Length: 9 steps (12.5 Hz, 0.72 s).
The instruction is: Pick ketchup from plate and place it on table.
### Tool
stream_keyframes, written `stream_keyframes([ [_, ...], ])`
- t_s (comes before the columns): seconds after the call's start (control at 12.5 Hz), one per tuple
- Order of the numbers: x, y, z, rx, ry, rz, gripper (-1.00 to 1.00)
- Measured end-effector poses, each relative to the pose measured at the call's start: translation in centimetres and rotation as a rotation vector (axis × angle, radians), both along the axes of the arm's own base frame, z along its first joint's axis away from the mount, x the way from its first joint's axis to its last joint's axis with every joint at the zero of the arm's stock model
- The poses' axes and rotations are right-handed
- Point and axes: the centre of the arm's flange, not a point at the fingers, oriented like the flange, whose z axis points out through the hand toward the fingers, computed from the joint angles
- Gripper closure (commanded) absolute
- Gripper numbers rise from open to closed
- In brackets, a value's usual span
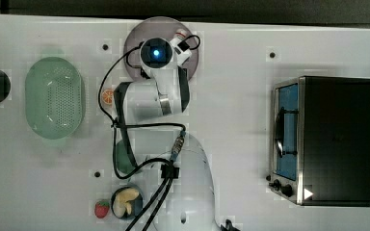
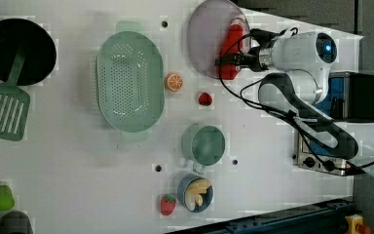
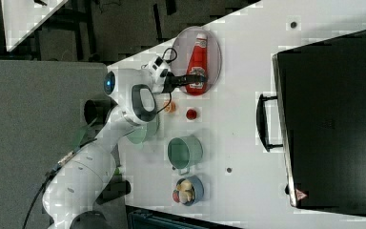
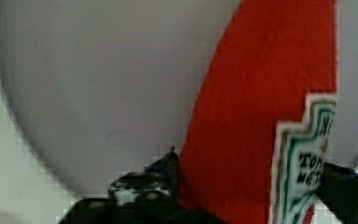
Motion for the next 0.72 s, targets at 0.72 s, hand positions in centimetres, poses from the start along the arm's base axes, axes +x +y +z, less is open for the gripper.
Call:
stream_keyframes([
  [0.72,0.7,-0.3,1.8,-0.001,-0.043,0.004,-0.21],
])
